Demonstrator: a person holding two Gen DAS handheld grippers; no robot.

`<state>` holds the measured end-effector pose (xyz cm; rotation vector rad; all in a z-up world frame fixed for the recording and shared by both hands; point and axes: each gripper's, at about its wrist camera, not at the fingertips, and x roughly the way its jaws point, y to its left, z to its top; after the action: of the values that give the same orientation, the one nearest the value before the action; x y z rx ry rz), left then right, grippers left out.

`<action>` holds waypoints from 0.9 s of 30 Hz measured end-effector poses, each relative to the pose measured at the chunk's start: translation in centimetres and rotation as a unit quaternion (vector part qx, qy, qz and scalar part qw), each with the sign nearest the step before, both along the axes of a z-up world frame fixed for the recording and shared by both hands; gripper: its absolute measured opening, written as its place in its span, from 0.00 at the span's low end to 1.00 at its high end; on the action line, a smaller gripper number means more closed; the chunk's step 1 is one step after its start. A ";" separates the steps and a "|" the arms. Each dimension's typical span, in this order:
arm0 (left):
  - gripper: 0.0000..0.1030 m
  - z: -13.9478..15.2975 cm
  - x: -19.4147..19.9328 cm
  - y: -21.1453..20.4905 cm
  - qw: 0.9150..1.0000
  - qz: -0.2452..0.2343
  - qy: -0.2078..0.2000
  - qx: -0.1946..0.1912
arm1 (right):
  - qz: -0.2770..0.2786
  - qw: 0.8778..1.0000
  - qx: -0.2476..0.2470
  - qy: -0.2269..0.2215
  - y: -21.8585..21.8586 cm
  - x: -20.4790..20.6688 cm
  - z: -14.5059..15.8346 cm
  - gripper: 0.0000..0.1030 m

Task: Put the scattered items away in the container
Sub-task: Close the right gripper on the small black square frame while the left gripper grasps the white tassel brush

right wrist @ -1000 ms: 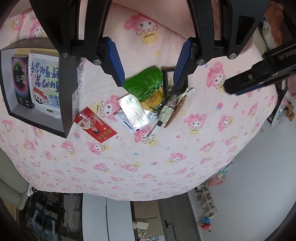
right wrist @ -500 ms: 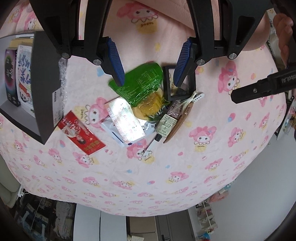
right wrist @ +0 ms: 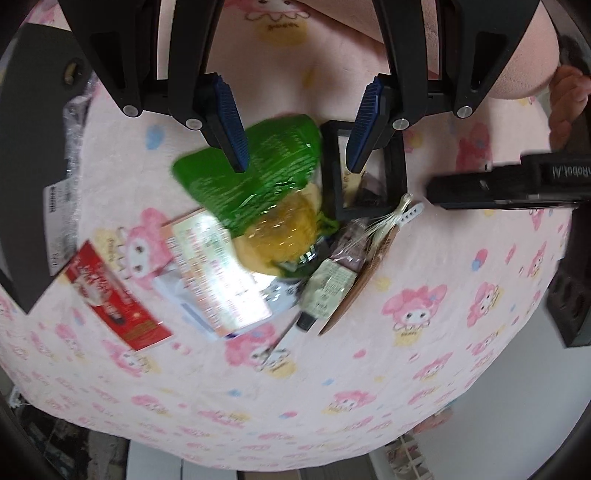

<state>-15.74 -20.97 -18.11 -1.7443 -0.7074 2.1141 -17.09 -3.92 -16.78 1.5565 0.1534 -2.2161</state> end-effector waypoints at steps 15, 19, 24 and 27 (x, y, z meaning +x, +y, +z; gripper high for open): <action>0.21 -2.8 -2.4 1.1 0.998 -0.043 -0.029 -0.023 | 0.027 0.999 0.008 -0.023 -0.6 0.1 -2.0 0.49; 0.19 -1.7 -2.5 1.5 0.998 -0.050 -0.005 -0.034 | 0.015 0.999 -0.010 -0.038 0.0 0.1 -2.5 0.46; 0.19 -0.8 -2.7 0.2 0.999 -0.014 0.014 -0.043 | 0.021 1.000 -0.020 -0.009 -0.3 0.0 -0.8 0.46; 0.19 -1.0 -2.9 -0.3 0.999 -0.004 0.010 -0.041 | 0.025 0.999 -0.023 0.013 -0.6 -0.2 0.1 0.46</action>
<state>-18.65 -21.25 -19.10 -1.7614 -0.6156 2.1816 -17.24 -4.56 -16.70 1.4842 0.1474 -2.1867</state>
